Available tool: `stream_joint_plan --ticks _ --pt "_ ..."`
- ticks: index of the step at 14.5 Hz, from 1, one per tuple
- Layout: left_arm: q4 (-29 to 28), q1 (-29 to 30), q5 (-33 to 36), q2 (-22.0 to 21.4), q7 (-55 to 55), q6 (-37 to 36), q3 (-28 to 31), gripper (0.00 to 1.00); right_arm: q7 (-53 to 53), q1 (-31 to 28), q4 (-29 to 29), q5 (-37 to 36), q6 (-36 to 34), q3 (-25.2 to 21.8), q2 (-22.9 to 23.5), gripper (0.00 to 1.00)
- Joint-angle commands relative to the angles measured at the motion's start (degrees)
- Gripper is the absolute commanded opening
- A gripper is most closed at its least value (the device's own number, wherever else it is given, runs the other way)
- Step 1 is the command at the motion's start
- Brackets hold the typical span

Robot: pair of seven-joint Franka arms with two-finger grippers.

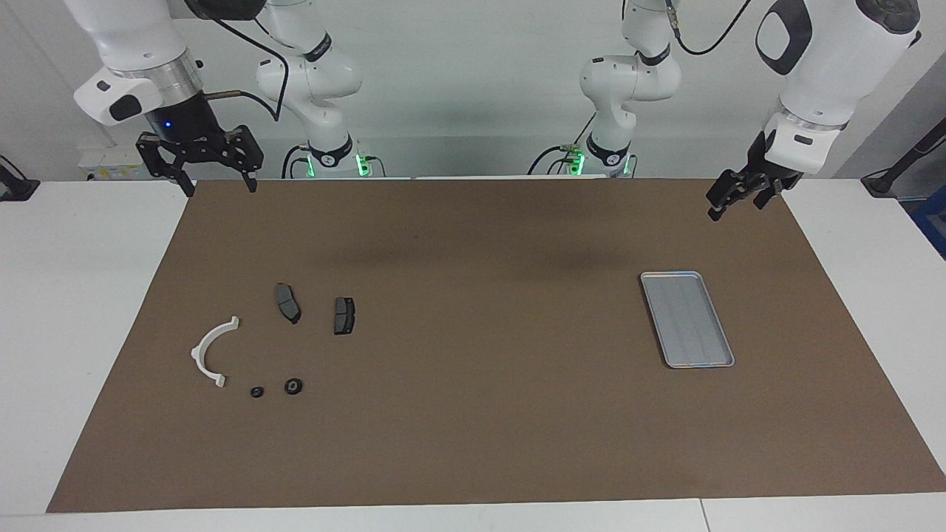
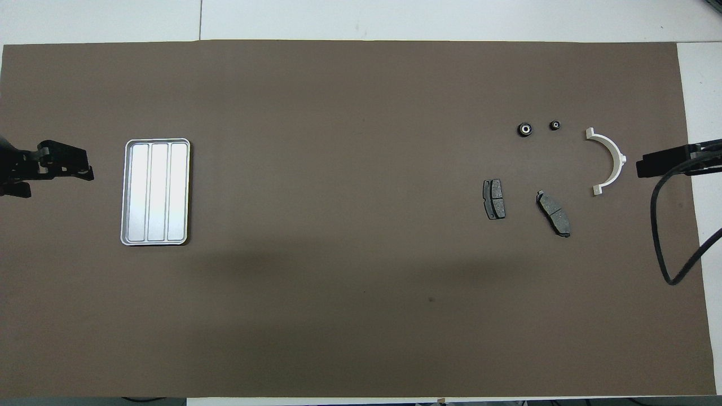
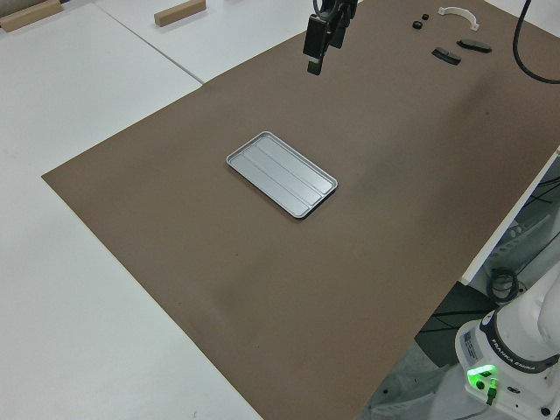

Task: Place bearing gear from tray to pile

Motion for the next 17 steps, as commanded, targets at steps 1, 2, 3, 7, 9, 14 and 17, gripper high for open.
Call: stream_joint_plan --ticks 1,2,3,7,9,14,17 --pt "-1.4 0.6 -0.9 -1.4 0.4 -0.4 -0.3 1.00 0.7 -0.4 -0.6 0.6 -0.6 -0.1 -0.4 1.00" --pt "-1.4 0.6 -0.9 -1.4 0.4 -0.4 -0.3 1.00 0.7 -0.4 -0.6 0.5 -1.3 -0.1 -0.4 1.00" --pt "-1.4 0.6 -0.9 -1.4 0.4 -0.4 -0.3 1.00 0.7 -0.5 -0.5 0.6 -1.9 0.1 -0.4 1.00" --pt "-1.4 0.6 -0.9 -1.4 0.4 -0.4 -0.3 1.00 1.6 -0.5 -0.3 1.1 -2.8 0.2 -0.1 1.00" --pt "-1.4 0.6 -0.9 -1.4 0.4 -0.4 -0.3 1.00 1.6 -0.5 -0.2 1.2 -2.6 0.2 0.0 1.00" --pt "-1.4 0.6 -0.9 -1.4 0.4 -0.4 -0.3 1.00 1.6 -0.5 -0.3 1.2 -2.5 0.2 0.0 1.00" --pt "-1.4 0.6 -0.9 -1.4 0.4 -0.4 -0.3 1.00 1.6 -0.5 -0.3 1.2 -2.6 0.2 0.0 1.00"
